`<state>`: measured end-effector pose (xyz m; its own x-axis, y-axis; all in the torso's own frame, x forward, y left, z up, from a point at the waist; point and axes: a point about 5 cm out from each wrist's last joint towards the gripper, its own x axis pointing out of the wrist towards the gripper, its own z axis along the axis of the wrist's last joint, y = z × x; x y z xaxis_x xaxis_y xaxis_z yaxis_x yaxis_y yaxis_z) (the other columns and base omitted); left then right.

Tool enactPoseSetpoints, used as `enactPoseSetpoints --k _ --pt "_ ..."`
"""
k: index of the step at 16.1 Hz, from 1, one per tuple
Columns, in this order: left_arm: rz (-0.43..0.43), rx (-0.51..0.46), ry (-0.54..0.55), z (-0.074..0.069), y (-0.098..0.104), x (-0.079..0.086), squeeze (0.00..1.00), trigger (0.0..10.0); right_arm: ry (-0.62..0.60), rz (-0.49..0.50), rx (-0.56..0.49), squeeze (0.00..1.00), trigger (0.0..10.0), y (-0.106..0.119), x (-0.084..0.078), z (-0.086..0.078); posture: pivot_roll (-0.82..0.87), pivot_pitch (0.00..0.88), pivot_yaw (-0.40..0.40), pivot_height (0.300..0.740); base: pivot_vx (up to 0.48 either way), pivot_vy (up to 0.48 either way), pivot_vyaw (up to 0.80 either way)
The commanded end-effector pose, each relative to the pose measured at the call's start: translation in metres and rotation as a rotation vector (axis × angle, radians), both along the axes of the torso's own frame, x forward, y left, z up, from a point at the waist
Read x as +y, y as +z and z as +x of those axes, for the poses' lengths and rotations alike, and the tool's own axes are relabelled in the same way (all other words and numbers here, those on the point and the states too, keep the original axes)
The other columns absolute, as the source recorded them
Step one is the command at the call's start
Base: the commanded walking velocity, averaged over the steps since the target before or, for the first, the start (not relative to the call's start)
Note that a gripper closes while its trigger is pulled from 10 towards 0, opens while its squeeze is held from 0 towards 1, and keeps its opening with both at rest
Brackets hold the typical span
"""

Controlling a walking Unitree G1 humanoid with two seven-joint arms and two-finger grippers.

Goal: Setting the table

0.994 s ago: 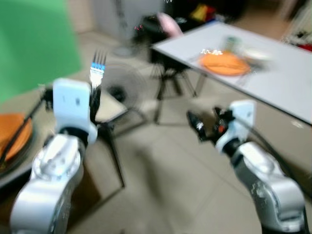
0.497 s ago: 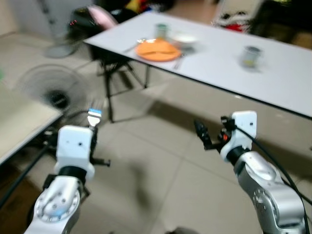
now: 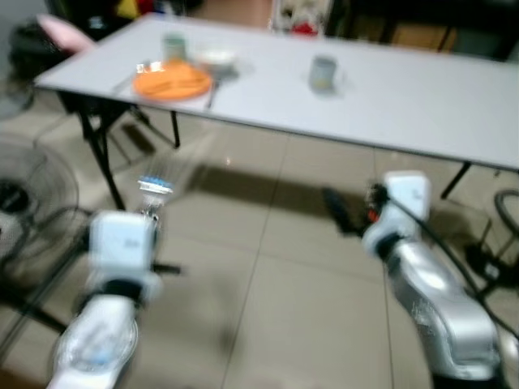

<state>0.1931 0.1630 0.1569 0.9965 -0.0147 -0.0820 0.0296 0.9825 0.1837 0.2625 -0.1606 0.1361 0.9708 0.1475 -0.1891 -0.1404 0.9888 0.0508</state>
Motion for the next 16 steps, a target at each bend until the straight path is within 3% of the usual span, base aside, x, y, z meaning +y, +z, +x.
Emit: enactPoseSetpoints --k 1,9,12,16 --pt "0.019 -0.034 0.021 0.001 0.006 0.007 0.00 10.0 0.020 0.004 -0.048 0.00 10.0 0.011 0.006 0.004 -0.04 0.016 -0.022 0.740 0.334 0.000 0.00" --pt "0.023 -0.043 0.024 0.005 0.005 0.011 0.00 10.0 0.035 0.015 -0.050 0.00 10.0 0.012 0.009 0.007 -0.04 0.021 -0.018 0.740 0.386 0.000 0.00" --pt "0.036 -0.044 -0.002 0.008 0.005 0.010 0.00 10.0 0.065 -0.012 -0.061 0.00 10.0 0.014 0.011 0.010 -0.04 0.022 -0.010 0.740 0.404 0.000 -0.66" --pt "0.028 -0.049 -0.002 0.013 0.006 0.010 0.00 10.0 0.083 -0.005 -0.082 0.00 10.0 0.018 0.011 0.014 -0.04 0.020 -0.001 0.740 0.402 0.000 0.00"
